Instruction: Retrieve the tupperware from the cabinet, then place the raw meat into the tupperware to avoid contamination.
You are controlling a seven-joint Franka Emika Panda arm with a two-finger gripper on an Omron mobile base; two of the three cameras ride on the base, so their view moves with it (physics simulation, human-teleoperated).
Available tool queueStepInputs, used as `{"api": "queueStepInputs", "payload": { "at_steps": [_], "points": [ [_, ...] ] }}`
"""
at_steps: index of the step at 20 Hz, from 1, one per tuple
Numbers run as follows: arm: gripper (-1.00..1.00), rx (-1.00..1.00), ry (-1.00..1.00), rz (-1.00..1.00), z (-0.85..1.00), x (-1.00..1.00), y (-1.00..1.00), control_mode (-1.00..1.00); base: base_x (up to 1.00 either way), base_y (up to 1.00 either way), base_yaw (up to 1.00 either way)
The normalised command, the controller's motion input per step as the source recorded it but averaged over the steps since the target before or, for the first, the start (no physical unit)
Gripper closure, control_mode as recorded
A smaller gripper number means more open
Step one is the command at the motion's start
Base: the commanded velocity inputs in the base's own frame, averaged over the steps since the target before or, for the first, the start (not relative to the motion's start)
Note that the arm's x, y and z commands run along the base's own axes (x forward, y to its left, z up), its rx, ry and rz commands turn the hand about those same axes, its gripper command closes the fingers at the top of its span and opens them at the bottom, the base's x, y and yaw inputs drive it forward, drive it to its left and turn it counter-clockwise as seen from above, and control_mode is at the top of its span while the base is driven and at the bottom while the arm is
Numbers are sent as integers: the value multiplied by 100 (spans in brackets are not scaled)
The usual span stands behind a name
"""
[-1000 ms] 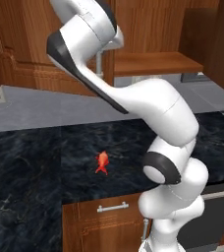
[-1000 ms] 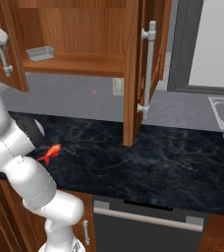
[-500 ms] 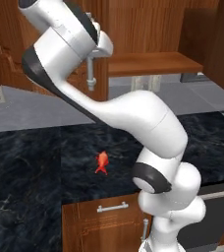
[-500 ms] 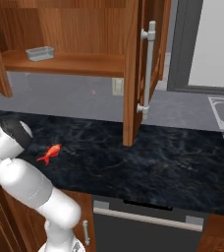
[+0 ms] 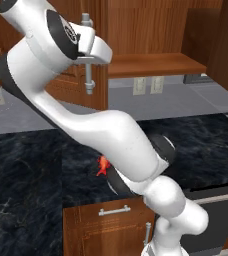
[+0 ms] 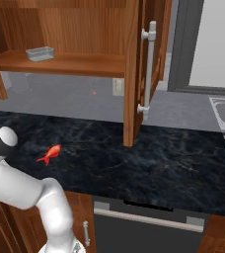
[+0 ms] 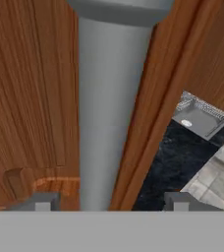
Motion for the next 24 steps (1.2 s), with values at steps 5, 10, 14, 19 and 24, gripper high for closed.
{"api": "queueStepInputs", "payload": {
  "at_steps": [5, 10, 14, 19, 24],
  "points": [
    [-100, 0, 17, -18, 6, -44, -34, -100, 0, 0, 0],
    [-100, 0, 11, -17, 3, -54, -41, -100, 0, 0, 0],
    [-100, 0, 6, -17, 2, -61, -39, -100, 0, 0, 0],
    [-100, 3, 2, -21, 0, -67, -15, -100, 0, 0, 0],
    [-100, 16, 14, -23, 13, -42, -13, -100, 0, 0, 0]
  ]
}}
